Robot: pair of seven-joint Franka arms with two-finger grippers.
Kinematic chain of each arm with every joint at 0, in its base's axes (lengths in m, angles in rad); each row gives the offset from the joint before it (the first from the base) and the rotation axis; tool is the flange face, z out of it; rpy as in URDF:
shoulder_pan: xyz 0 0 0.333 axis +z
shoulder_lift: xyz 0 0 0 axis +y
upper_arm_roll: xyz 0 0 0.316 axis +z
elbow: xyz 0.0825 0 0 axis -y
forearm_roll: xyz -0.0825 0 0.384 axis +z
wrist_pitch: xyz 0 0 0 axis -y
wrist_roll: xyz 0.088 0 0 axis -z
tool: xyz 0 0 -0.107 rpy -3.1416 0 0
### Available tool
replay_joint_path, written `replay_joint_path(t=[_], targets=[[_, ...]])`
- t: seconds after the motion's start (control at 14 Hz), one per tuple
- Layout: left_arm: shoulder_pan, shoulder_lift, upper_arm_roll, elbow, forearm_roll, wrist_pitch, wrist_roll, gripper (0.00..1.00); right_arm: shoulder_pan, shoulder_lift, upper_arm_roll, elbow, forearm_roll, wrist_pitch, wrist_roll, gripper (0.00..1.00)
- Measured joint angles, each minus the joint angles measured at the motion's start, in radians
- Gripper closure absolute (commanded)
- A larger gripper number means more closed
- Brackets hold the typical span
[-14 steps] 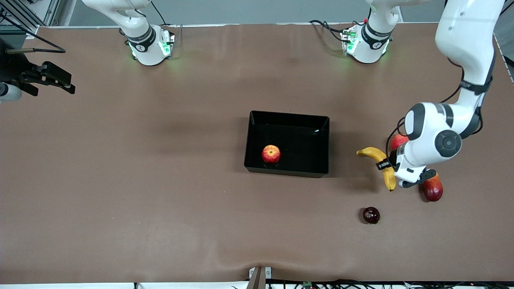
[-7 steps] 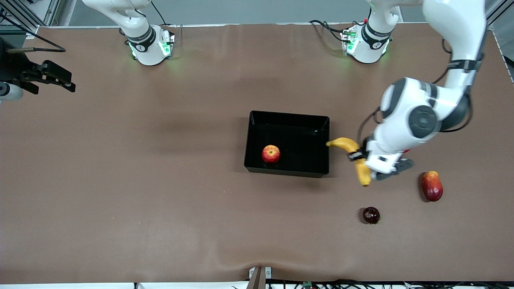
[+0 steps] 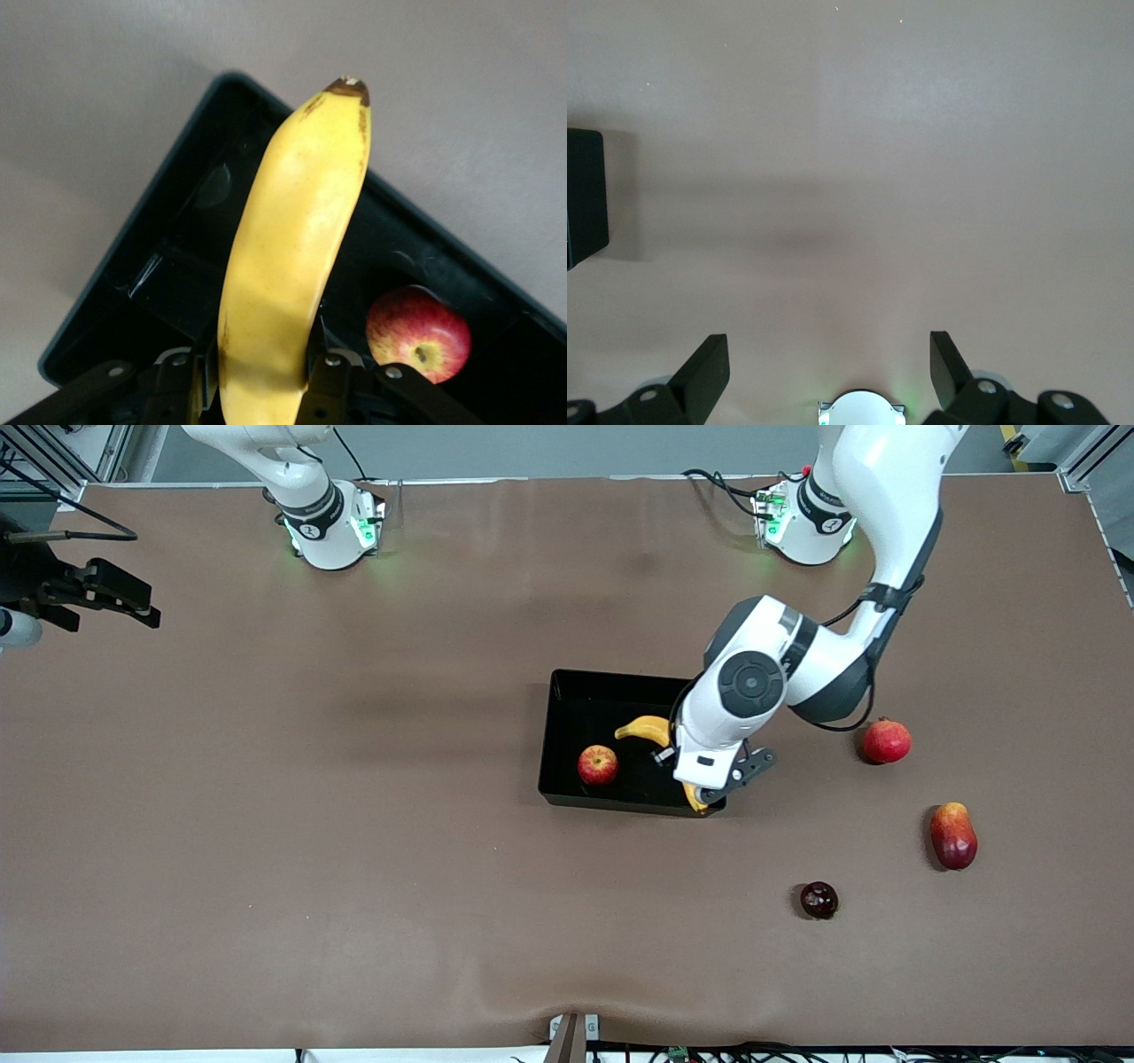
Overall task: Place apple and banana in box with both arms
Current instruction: 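Carry the banana over the box with the left gripper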
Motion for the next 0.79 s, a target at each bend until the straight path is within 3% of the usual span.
replay_joint_path(t=[0.79], targets=[[-0.026,0.09,0.002,-0.03,0.035,-0.008,-0.076,1.0,0.0,0.0,0.001,0.0,0.0,0.001,0.0,0.0]])
